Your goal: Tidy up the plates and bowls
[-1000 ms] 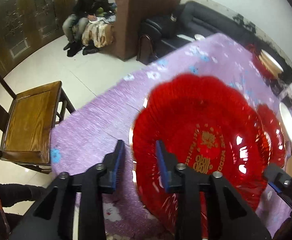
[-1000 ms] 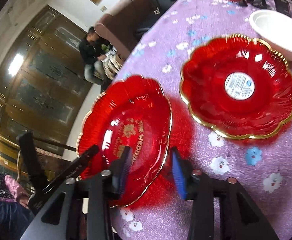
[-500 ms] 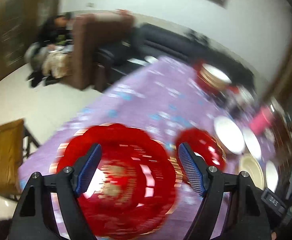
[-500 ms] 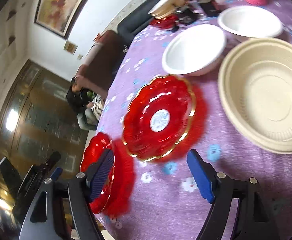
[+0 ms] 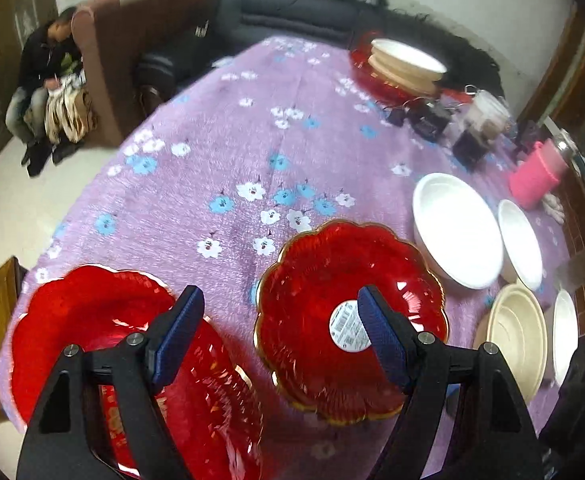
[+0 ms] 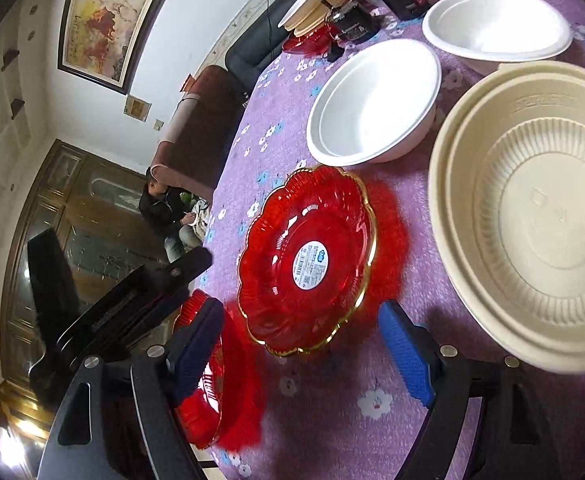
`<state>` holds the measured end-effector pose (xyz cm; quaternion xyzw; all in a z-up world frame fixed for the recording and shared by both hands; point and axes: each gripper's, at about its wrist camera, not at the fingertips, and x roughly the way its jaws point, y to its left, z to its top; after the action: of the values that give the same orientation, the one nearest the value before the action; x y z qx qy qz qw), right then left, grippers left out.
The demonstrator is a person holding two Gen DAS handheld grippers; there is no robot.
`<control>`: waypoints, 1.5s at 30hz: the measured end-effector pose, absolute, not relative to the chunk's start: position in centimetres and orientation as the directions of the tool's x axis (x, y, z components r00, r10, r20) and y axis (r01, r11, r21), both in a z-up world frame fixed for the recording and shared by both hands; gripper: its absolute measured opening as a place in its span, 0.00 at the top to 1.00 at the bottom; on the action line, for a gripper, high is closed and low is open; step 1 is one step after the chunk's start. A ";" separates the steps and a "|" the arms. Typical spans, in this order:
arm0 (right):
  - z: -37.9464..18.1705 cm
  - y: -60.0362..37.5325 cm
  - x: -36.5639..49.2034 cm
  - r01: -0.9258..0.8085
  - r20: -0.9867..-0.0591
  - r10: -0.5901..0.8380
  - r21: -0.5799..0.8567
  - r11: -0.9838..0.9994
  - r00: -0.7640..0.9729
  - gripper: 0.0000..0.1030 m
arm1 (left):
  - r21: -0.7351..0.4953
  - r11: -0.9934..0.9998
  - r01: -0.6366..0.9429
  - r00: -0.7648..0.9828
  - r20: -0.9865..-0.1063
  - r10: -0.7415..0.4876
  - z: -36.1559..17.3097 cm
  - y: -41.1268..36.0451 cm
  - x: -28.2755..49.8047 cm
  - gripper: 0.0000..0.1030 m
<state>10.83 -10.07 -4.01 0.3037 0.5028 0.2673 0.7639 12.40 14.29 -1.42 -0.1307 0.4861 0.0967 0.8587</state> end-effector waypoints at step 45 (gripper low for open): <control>-7.7 -8.4 14.2 -0.084 -0.696 0.656 0.664 0.743 0.293 0.78 | -0.044 0.965 -0.260 0.272 -0.962 0.030 -5.9 14.2 17.8 0.72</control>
<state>14.23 -8.41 -7.65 0.2636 0.5426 0.2434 0.7595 17.79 14.16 -5.94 -0.0966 0.5962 0.0915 0.7917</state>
